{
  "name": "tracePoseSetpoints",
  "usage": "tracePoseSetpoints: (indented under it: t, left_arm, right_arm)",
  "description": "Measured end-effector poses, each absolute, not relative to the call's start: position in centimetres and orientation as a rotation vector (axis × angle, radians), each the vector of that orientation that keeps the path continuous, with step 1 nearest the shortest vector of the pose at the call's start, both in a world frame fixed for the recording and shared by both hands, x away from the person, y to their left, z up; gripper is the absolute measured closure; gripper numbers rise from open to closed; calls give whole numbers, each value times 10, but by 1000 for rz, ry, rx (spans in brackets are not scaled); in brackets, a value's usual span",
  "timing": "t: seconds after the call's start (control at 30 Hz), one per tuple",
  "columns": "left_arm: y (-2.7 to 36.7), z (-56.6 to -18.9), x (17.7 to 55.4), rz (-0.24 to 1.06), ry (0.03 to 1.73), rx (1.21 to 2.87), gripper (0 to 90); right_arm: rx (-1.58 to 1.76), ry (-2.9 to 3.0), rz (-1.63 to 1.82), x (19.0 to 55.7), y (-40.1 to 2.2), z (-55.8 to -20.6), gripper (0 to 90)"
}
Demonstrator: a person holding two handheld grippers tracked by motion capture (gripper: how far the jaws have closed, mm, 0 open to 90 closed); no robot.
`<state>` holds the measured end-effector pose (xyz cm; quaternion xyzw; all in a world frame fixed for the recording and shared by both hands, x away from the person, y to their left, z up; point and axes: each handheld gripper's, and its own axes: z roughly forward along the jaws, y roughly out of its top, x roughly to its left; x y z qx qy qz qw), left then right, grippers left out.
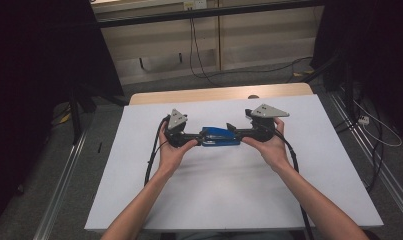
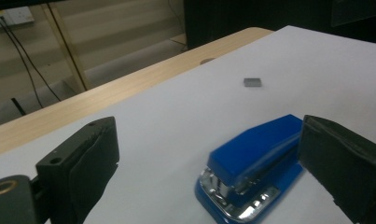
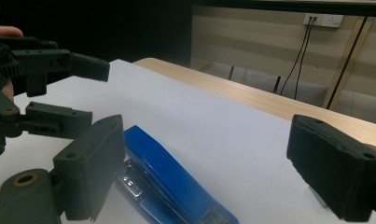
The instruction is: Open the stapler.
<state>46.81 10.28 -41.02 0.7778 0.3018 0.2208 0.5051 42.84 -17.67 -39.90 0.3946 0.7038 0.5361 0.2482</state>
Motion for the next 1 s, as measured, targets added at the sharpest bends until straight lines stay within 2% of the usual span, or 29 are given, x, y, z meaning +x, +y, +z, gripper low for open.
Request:
tracePoseSetpoints:
  t: [0.3,0.37,0.47,0.5,0.67,0.73,0.83,0.87,0.9,0.93,1.0]
  left_arm:
    - [111,-416,473,520,765,1859,54]
    - [112,-417,473,551,747,1879,55]
    - [115,-420,473,527,743,1883,71]
    - [115,-420,474,524,746,1882,68]
    - [114,-424,475,507,755,1891,62]
    - [112,-425,474,482,752,1891,61]
    - [109,-427,475,458,757,1892,65]
    - [107,-427,474,463,753,1900,65]
    - [107,-427,474,464,749,1901,65]
    - [106,-427,473,464,750,1900,64]
    - [105,-427,473,461,751,1906,64]
  right_arm:
    - [1108,1937,1461,435,-174,-412,179]
    - [1104,1946,1453,434,-173,-415,245]
    - [1101,1957,1454,432,-170,-418,285]
    - [1090,1970,1458,431,-169,-419,333]
    - [1080,1989,1463,429,-167,-426,462]
    - [1084,1994,1457,428,-167,-427,485]
    - [1079,2000,1470,427,-168,-429,587]
    - [1069,2011,1474,427,-168,-431,655]
    - [1069,2011,1474,427,-168,-431,655]
    - [1048,2029,1474,426,-167,-432,710]
    - [1043,2038,1473,426,-166,-432,736]
